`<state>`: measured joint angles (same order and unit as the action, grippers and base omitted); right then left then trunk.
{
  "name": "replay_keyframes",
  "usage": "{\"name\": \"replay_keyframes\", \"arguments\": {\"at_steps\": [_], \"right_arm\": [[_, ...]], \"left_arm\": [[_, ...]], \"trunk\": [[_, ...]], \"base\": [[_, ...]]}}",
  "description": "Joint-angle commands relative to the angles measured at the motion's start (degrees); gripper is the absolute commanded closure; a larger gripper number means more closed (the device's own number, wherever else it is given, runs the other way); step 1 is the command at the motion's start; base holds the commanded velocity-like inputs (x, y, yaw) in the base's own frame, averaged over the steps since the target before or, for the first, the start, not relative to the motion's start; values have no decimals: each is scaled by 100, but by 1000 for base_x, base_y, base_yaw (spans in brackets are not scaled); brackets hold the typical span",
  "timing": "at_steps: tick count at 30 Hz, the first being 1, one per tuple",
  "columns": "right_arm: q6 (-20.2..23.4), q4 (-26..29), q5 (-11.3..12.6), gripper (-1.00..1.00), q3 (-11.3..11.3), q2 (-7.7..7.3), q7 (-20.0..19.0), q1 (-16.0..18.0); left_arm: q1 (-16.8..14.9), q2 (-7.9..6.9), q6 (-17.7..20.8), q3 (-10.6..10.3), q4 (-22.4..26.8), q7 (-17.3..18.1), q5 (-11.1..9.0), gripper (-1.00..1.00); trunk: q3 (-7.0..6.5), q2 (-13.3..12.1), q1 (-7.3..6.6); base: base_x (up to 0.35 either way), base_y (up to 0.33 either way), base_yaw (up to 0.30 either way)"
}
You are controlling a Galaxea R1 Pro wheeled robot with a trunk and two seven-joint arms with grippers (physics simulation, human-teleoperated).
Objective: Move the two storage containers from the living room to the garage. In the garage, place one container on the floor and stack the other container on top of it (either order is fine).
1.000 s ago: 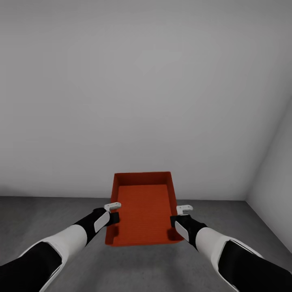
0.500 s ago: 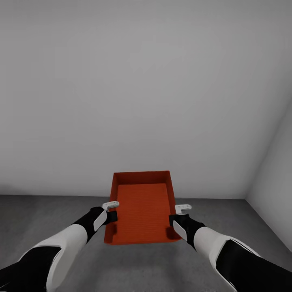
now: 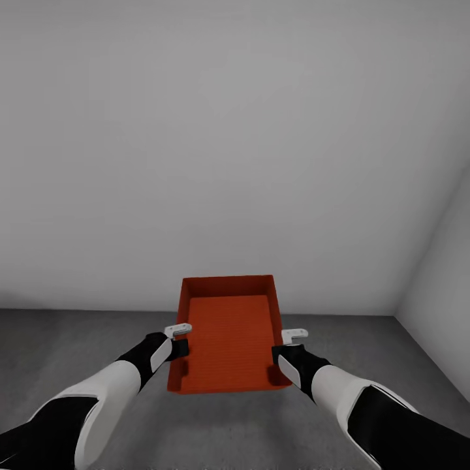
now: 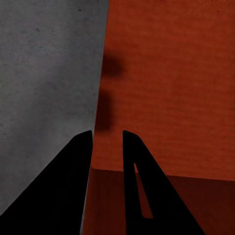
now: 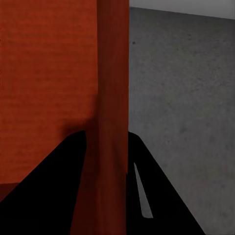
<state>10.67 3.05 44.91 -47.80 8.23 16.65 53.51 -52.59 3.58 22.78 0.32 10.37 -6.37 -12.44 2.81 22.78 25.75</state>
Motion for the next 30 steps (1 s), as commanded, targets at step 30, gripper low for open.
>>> {"name": "replay_keyframes", "arguments": {"at_steps": [30], "right_arm": [[32,2,185,100,-252,-1,-4,1]], "left_arm": [[-6,3,-142,42,75,3,-48,100]], "trunk": [[292,15,3]], "base": [[0,0,0]]}}
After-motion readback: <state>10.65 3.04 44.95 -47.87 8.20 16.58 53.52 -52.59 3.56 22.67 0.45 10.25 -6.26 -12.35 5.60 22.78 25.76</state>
